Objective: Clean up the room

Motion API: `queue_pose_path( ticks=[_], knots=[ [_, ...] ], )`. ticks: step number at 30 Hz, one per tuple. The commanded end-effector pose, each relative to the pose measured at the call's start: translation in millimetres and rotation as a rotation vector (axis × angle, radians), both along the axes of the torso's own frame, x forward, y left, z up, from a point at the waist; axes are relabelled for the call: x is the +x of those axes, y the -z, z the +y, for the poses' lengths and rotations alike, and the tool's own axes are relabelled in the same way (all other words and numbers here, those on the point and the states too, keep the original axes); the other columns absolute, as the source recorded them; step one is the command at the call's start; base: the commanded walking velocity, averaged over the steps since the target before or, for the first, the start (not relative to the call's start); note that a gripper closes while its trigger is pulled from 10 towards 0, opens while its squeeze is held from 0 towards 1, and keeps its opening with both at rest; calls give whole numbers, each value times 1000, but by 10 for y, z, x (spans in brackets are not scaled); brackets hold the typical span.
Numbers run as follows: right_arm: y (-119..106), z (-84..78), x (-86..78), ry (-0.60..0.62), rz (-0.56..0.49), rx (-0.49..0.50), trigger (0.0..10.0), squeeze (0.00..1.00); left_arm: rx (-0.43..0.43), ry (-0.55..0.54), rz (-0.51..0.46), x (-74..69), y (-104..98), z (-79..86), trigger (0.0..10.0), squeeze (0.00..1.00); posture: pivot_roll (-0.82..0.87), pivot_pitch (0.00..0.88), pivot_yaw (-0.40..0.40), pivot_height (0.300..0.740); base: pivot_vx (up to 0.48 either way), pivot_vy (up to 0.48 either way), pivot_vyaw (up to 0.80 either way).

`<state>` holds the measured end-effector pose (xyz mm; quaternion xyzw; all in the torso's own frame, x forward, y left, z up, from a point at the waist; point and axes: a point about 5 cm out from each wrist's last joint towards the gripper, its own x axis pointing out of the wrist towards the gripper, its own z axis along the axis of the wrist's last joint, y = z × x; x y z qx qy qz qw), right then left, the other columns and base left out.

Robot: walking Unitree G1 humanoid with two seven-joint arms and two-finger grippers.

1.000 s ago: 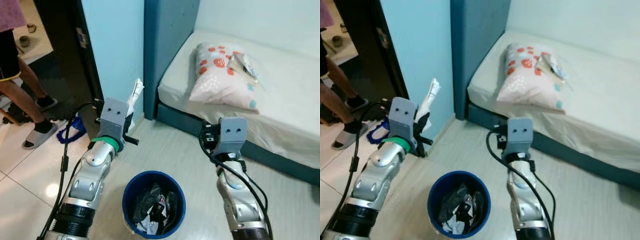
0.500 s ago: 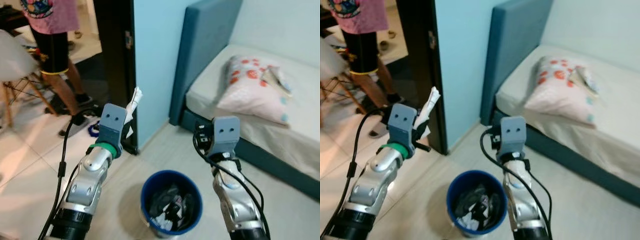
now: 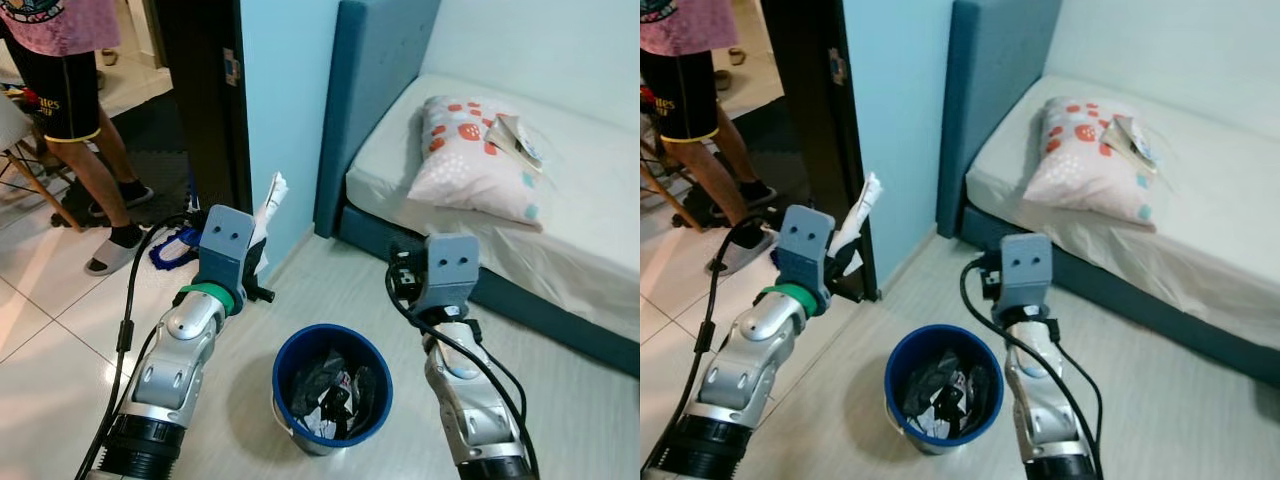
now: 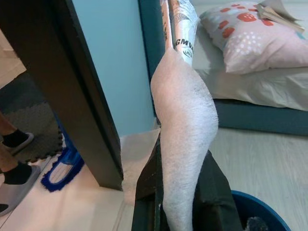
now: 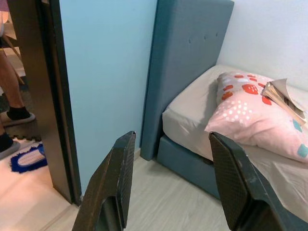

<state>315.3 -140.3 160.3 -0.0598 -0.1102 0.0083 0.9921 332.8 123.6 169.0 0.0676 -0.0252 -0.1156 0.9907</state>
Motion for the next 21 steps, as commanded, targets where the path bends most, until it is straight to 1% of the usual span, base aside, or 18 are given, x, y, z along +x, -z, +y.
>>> queue_pose_path(
  ticks=[1, 10, 13, 15, 16, 18, 19, 21],
  knots=[
    [29, -22, -12, 8, 13, 4, 10000, 0, 6, -3, 17, -12, 38, -2, 10000, 0, -68, 67, 51, 721, 0, 0, 0],
    [50, -28, -18, 7, 20, 1, 10000, 0, 7, -22, 17, -2, 49, 17, 10000, 0, -69, 71, 47, 721, 0, 0, 0],
    [86, -38, -27, 6, 31, -10, 10000, 0, 16, -43, 32, -12, 97, 33, 10000, 0, -67, 74, 44, 721, 0, 0, 0],
    [118, -46, -32, 5, 39, -20, 10000, 0, 62, -38, 7, -30, 109, 48, 10000, 0, -64, 77, 47, 721, 0, 0, 0],
    [118, -46, -32, 5, 39, -20, 10000, 0, 62, -38, 7, -30, 109, 48, 10000, 0, -64, 77, 47, 721, 0, 0, 0],
    [146, -60, -37, 8, 43, -25, 10000, 0, 131, -26, -16, -46, 121, 77, 10000, 0, -61, 76, 49, 721, 0, 0, 0],
    [154, -67, -37, 11, 44, -27, 10000, 0, 153, -26, -12, -48, 135, 105, 10000, 0, -60, 75, 49, 721, 0, 0, 0],
    [158, -71, -37, 12, 45, -28, 10000, 0, 164, -28, -8, -48, 144, 124, 10000, 0, -60, 75, 49, 721, 0, 0, 0]
  ],
)
